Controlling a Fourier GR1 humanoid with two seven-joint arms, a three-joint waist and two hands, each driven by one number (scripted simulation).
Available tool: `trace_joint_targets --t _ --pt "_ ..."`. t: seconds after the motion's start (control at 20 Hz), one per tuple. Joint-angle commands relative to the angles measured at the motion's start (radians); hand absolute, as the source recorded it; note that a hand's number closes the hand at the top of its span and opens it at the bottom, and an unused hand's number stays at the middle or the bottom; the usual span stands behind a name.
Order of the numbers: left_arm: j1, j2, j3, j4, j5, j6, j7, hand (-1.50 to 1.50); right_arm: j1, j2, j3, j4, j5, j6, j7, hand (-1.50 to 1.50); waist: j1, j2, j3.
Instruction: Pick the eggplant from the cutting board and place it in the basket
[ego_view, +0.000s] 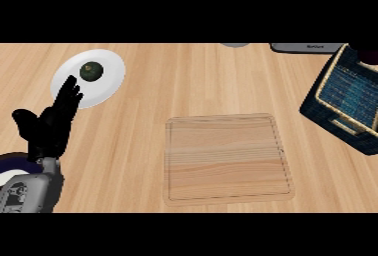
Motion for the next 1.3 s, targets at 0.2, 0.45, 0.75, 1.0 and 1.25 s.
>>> trace_joint_targets --t 0.2,0.45,0.75,1.0,1.25 --pt "-0.025 0.008 0.015 0.003 -0.009 0.001 0.005 0.0 -0.101 -0.005 0.005 0.192 0.064 0.086 0.048 1.5 0.011 0.004 0.001" --pt "-0.019 -0.022 0.008 0.026 -0.011 0.008 -0.017 0.0 -0.087 -0.028 -0.003 0.242 0.06 0.17 -0.008 1.5 0.003 0.004 0.001" --pt "-0.05 -0.024 0.01 0.07 -0.02 -0.001 -0.037 0.0 -0.092 -0.042 -0.016 0.278 0.073 0.122 -0.036 1.5 0.006 0.007 0.001" --pt "-0.013 -0.03 -0.006 -0.025 -0.022 0.004 0.019 0.0 -0.086 -0.048 -0.011 0.302 0.094 0.087 -0.024 1.5 0.019 0.007 0.002" --pt "0.012 -0.001 0.027 -0.006 0.006 -0.041 -0.016 0.0 -0.056 0.005 0.01 0.317 0.125 0.044 0.032 1.5 0.014 0.005 0.001"
